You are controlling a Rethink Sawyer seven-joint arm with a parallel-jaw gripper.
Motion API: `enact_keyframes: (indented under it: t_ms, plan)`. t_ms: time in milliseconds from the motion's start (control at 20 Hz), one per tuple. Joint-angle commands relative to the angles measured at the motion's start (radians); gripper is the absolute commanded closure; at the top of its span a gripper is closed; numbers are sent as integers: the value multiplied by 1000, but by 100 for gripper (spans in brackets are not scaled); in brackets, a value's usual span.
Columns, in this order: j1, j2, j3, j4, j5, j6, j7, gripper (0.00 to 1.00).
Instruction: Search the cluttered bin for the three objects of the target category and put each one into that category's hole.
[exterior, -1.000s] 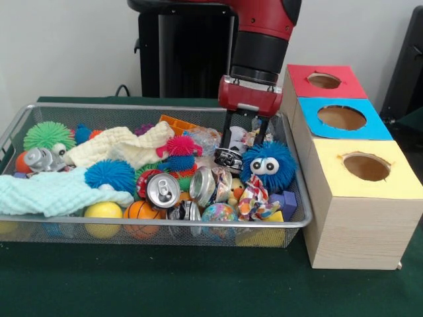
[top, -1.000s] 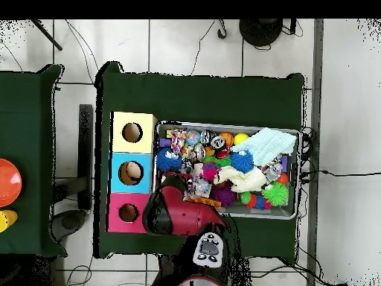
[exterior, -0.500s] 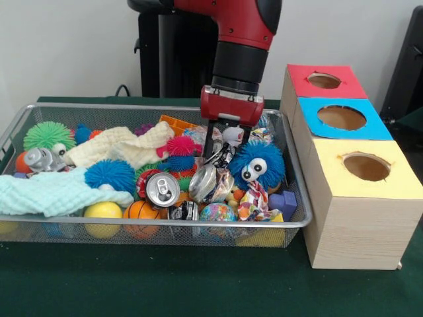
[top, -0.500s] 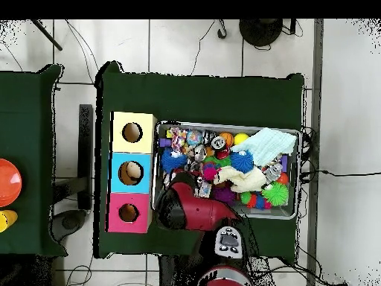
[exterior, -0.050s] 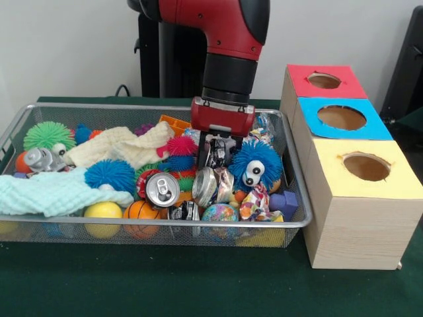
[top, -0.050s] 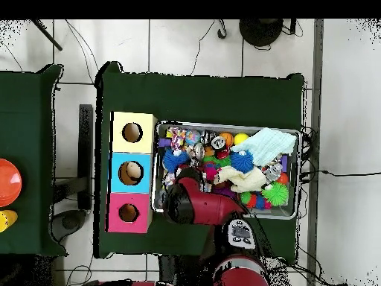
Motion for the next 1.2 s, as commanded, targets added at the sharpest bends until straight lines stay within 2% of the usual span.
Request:
enact_keyframes:
  t_ms: [50, 400, 750, 950, 1050, 1200]
  plan:
    - [-10, 35, 123, -126, -30, 22, 105, 0]
    - [14, 45, 110, -133, -9, -4, 121, 0]
    - [3, 63, 149, -152, -26, -36, 127, 0]
    - [-9, 79, 176, -161, -59, -99, 136, 0]
    - [11, 82, 151, -166, -57, -137, 140, 0]
    - [78, 87, 65, -165, 4, -163, 141, 0]
